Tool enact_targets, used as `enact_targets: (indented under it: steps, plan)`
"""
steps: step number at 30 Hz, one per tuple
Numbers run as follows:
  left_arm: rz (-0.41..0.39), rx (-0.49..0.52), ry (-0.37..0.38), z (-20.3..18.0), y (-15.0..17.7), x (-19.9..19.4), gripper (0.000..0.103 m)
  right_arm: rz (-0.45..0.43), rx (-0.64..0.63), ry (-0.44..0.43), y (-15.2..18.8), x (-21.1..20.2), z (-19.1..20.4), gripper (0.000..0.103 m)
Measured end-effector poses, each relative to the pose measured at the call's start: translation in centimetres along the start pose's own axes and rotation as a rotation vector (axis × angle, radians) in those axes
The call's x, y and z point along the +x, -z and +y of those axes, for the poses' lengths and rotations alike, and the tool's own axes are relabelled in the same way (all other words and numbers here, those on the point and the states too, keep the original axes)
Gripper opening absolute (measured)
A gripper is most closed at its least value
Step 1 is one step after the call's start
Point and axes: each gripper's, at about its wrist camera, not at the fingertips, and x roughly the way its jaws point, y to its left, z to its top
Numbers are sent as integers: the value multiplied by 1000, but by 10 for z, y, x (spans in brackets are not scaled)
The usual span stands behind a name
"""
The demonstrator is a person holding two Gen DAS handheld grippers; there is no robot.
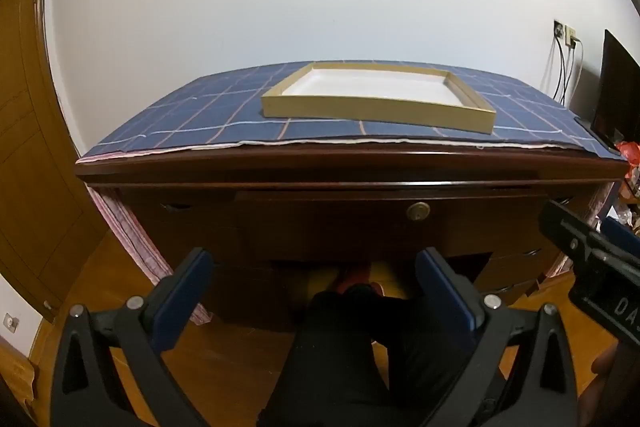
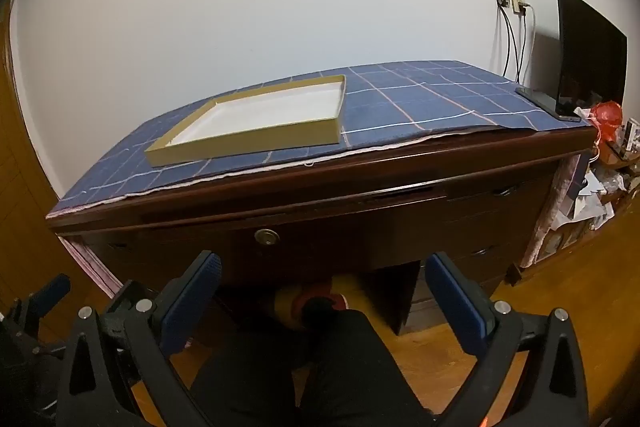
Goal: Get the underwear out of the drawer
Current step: 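Lower both tools toward the dresser drawer front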
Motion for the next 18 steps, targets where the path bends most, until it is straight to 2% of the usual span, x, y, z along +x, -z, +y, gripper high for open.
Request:
enact_targets:
  steps: [18]
  plan:
    - [0,-1,0,-7,0,-1,103,-1,-8,39,0,-1,-5,103]
